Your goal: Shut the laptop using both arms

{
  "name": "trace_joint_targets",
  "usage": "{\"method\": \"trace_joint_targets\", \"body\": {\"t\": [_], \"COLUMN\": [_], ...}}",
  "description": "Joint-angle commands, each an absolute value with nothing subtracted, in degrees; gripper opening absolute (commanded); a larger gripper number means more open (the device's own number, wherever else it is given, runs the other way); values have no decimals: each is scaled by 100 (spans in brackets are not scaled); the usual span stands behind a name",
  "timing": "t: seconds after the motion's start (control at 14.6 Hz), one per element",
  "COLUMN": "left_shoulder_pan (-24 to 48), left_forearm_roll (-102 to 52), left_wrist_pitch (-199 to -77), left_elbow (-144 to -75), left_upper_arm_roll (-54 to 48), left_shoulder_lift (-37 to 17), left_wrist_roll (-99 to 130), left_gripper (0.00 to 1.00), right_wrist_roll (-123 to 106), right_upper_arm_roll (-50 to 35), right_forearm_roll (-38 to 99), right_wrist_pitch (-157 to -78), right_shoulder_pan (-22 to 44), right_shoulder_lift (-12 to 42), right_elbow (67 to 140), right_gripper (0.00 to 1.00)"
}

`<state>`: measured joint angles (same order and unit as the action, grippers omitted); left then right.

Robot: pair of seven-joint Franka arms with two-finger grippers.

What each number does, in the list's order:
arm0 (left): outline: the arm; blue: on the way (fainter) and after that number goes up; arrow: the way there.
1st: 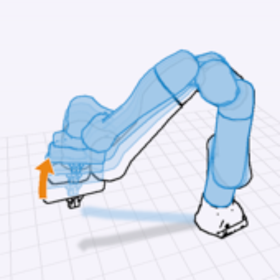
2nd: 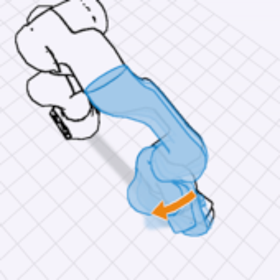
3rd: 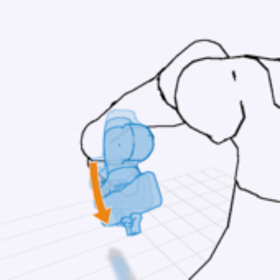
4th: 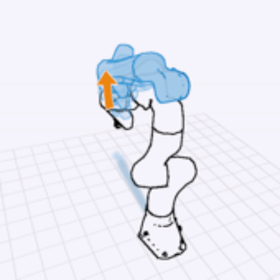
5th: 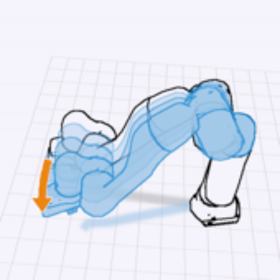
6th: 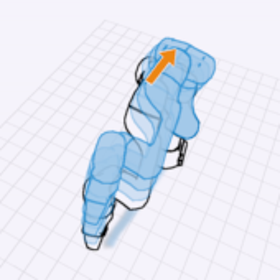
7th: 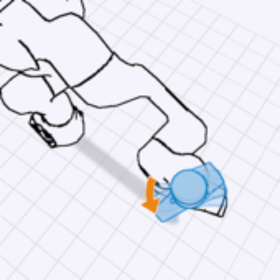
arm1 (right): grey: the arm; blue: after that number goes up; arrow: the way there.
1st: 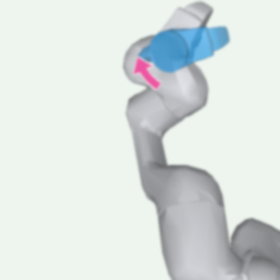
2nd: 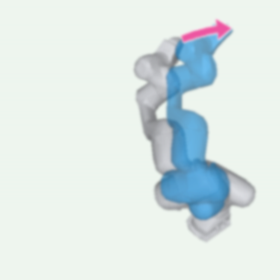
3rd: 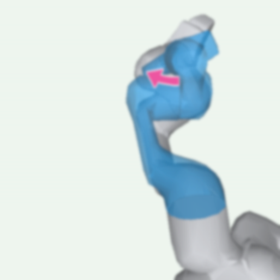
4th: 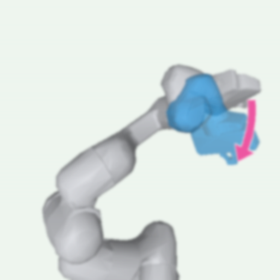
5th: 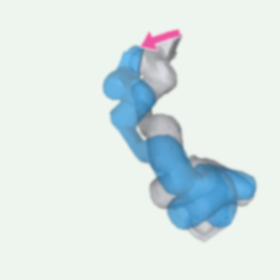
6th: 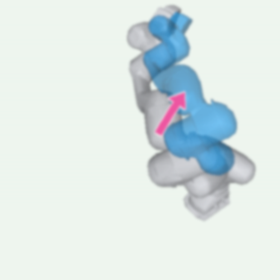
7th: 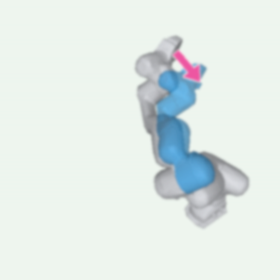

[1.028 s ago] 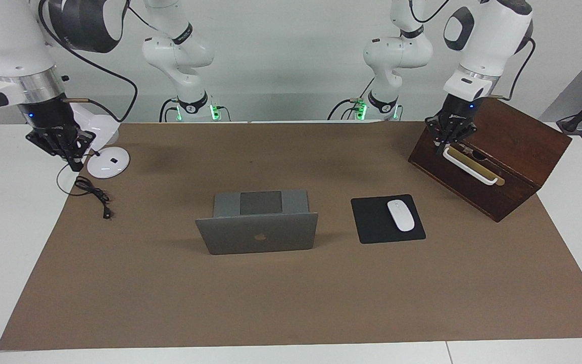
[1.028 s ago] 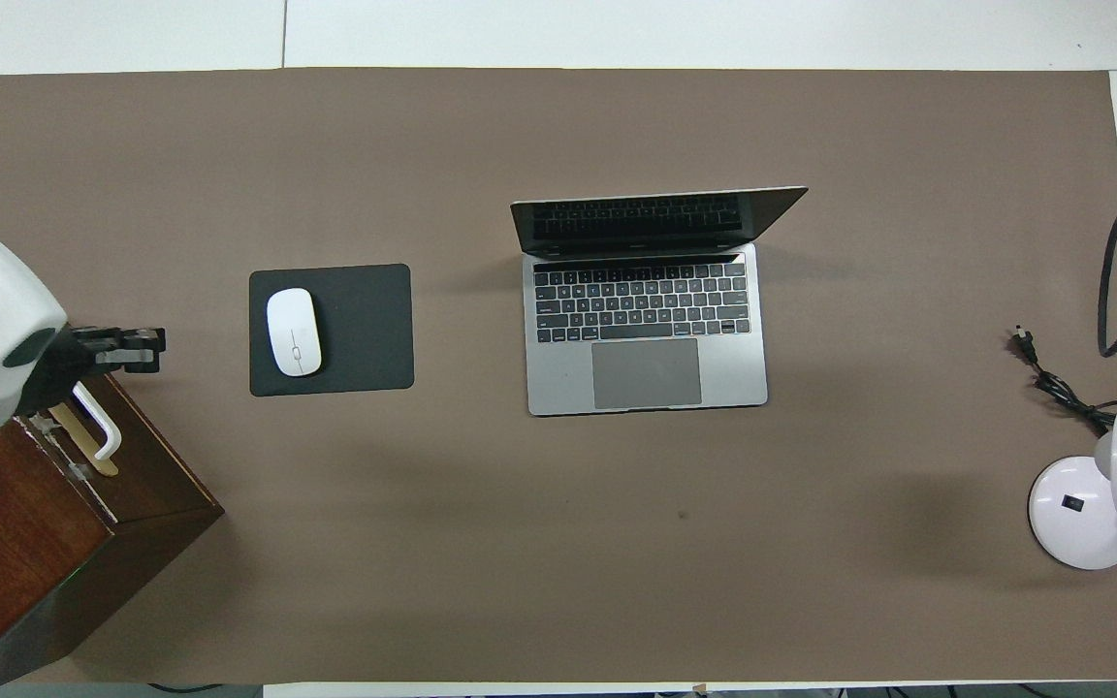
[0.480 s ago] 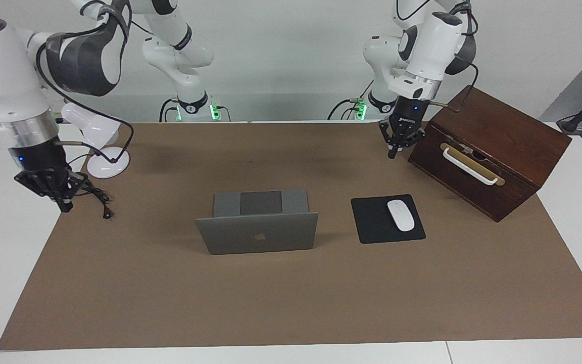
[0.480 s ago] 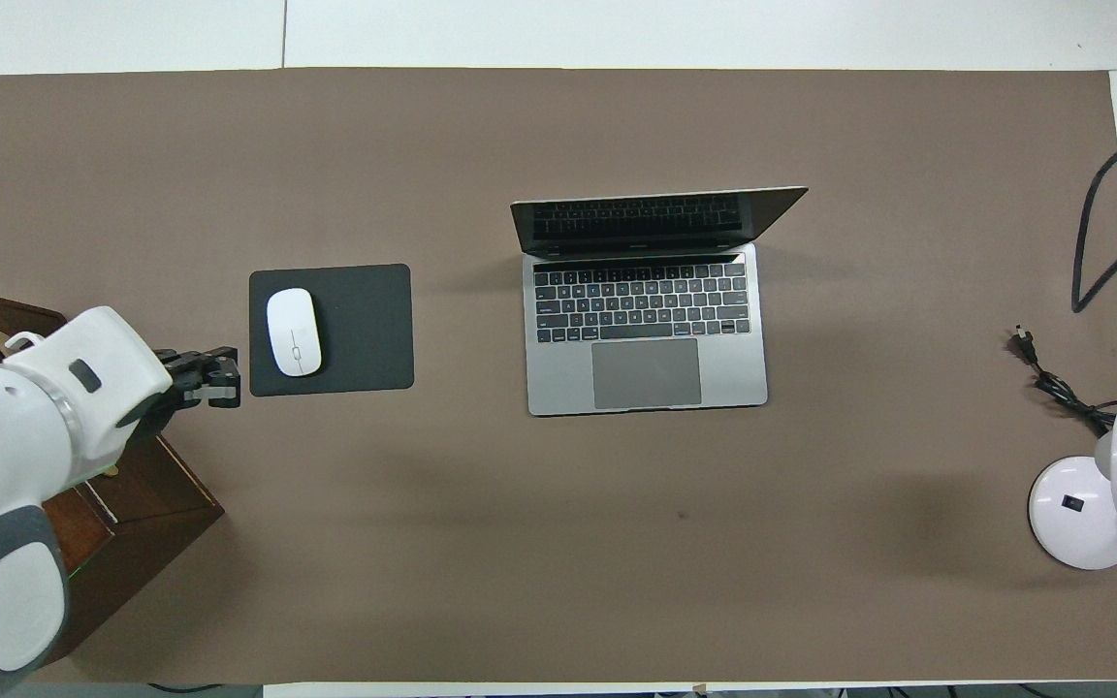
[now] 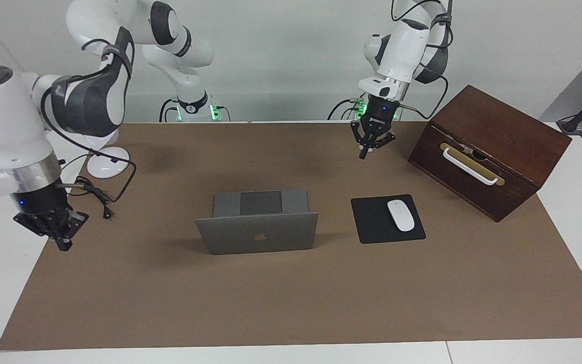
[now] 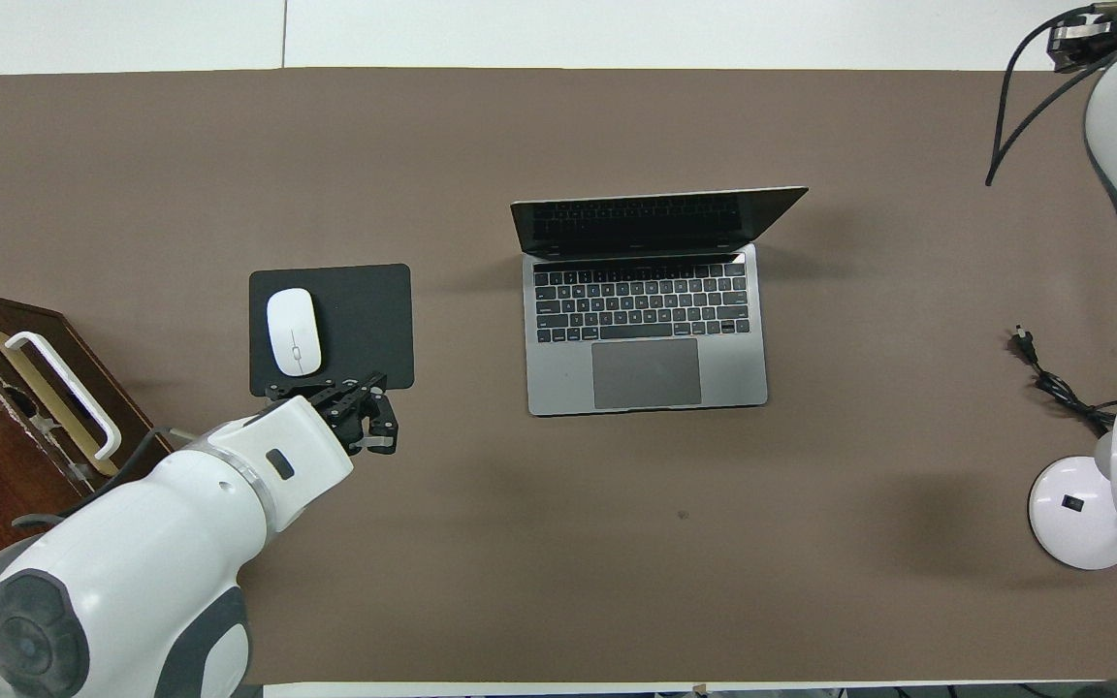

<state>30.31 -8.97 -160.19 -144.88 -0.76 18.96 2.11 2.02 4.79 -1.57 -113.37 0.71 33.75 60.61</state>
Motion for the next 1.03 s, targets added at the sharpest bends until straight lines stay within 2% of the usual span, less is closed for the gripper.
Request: {"method": "trace_joint_targets", "body": {"t": [0.0, 0.27, 0.96], "left_shoulder_pan": [3409, 3805, 4104], "left_forearm_roll": [-1011, -1011, -1011], "left_wrist_pitch": [-17039, -18332, -19352], "left_elbow": [-14555, -14555, -14300], "left_upper_arm_roll": [9, 9, -9], "left_shoulder_lift": [1242, 388, -596], "left_wrist_roll": [307, 589, 703], "left_gripper": [0, 0, 0], "right_wrist_roll": [543, 1037, 1993], "right_upper_arm_roll": [439, 422, 422], "right_forearm_roll": [-211, -150, -141], "right_wrist_pitch": [-11364, -11320, -11426], "right_shoulder_pan": [438, 764, 1835], "right_shoulder_lift": [3551, 3516, 3375], "right_elbow": [5853, 5915, 6425], "right_gripper": [0, 0, 0]}}
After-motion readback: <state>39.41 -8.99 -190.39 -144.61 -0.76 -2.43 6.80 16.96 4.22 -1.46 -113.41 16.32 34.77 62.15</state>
